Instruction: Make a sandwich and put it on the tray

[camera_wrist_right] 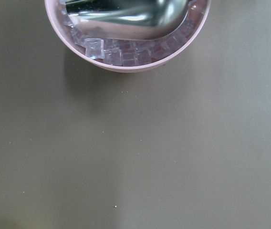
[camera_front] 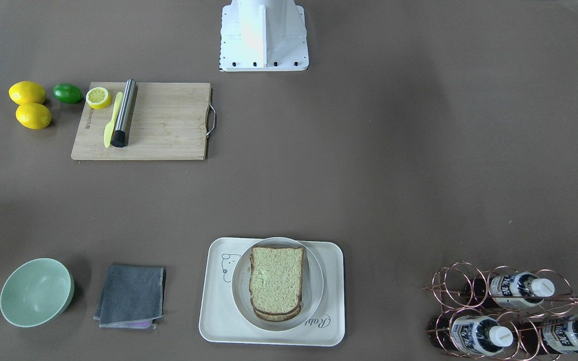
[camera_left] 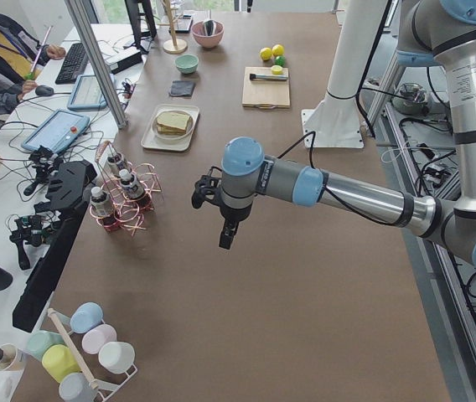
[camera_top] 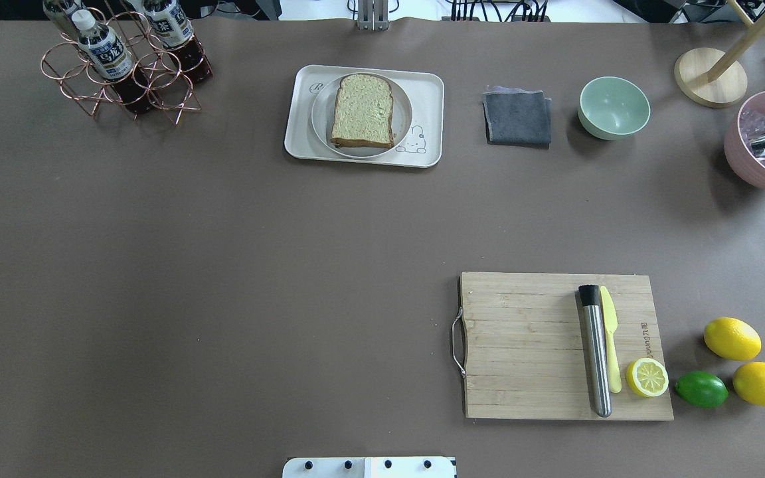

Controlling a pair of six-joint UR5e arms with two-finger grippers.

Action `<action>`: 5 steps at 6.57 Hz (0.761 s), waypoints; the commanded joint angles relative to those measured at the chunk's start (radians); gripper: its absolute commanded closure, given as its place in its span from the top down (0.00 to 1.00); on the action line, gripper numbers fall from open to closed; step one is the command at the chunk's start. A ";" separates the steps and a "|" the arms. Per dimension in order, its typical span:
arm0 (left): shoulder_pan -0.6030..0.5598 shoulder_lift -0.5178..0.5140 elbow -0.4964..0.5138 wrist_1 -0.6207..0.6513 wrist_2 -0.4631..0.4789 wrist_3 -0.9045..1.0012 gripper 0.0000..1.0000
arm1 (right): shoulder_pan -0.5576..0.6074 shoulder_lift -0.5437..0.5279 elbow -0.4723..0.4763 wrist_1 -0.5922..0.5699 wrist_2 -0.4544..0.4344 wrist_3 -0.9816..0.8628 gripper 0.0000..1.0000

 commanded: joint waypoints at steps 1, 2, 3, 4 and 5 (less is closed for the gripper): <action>-0.091 0.038 0.033 0.002 -0.005 0.086 0.98 | 0.021 0.010 0.074 -0.106 -0.017 -0.007 1.00; -0.130 0.067 0.068 -0.006 -0.007 0.103 0.98 | 0.019 0.026 0.093 -0.140 -0.019 -0.007 1.00; -0.188 0.070 0.073 0.000 -0.007 0.107 0.98 | 0.019 0.026 0.095 -0.141 -0.020 -0.007 1.00; -0.196 0.068 0.090 -0.009 -0.005 0.109 0.98 | 0.018 0.026 0.093 -0.141 -0.025 -0.007 1.00; -0.197 0.068 0.095 -0.010 -0.001 0.107 0.98 | 0.018 0.024 0.095 -0.141 -0.052 -0.008 1.00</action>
